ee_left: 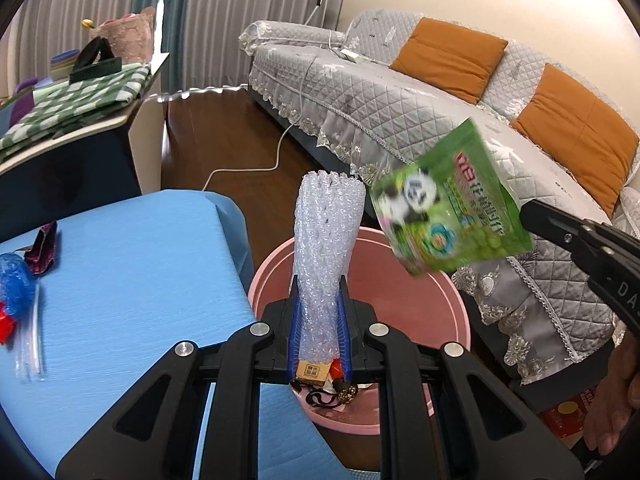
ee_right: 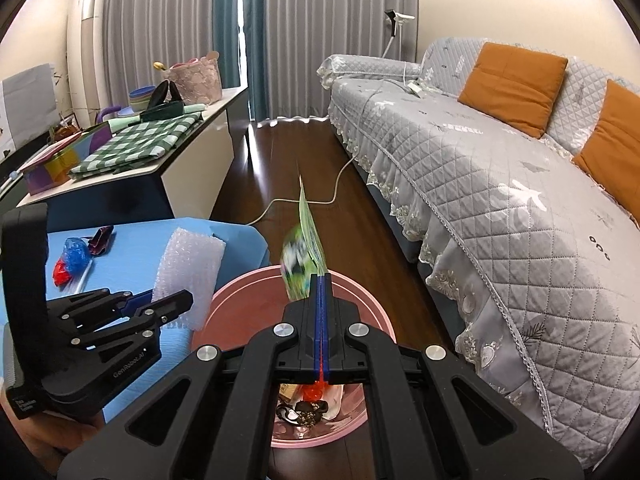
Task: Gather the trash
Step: 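Open both grippers to drop the bubble wrap and pouch into the bucket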
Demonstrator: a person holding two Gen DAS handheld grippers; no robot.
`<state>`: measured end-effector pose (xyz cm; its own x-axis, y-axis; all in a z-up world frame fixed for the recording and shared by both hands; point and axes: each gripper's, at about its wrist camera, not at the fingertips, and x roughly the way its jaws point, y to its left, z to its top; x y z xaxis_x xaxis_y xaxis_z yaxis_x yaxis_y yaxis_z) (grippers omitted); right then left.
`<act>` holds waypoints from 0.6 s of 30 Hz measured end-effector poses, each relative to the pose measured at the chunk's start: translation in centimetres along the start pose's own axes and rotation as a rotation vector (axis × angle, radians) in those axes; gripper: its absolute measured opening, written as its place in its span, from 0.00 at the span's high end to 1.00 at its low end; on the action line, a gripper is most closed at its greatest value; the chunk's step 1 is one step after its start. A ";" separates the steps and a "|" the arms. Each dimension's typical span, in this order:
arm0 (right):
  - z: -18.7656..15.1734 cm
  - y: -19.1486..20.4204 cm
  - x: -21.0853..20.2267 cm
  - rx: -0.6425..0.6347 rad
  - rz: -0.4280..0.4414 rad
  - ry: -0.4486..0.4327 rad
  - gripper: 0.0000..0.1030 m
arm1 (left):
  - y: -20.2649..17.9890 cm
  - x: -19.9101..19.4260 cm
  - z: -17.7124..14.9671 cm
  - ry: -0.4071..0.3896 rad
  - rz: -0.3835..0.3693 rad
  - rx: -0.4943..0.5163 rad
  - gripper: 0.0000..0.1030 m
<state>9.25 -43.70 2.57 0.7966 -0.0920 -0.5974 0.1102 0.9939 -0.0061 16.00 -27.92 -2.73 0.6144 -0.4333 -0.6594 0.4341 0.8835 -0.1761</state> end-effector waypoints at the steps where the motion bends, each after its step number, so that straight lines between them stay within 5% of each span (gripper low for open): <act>1: 0.0 0.0 0.1 0.001 -0.002 0.000 1.00 | 0.1 0.2 -0.1 0.003 0.001 0.000 0.85; 8: 0.1 -0.3 0.3 0.017 -0.004 0.006 1.00 | -0.1 1.0 -0.1 0.017 -0.001 0.005 0.85; 11: 0.1 -0.4 0.6 0.025 -0.006 0.021 0.95 | -0.2 1.0 0.0 0.024 -0.006 0.001 0.71; 13: 0.0 -0.5 0.8 0.035 -0.007 0.032 0.85 | -0.1 0.7 0.0 0.013 0.002 -0.001 0.55; 15: 0.0 -0.5 0.8 0.041 -0.020 0.028 0.56 | 0.0 0.3 0.0 0.011 0.007 0.000 0.55; 18: 0.2 -0.5 0.3 0.050 -0.030 0.007 0.52 | 0.5 -0.4 -0.1 0.006 0.013 -0.003 0.55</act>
<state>9.58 -44.20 2.56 0.7886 -0.1212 -0.6029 0.1636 0.9864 0.0157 15.90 -27.33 -2.60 0.6163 -0.4206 -0.6658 0.4237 0.8898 -0.1699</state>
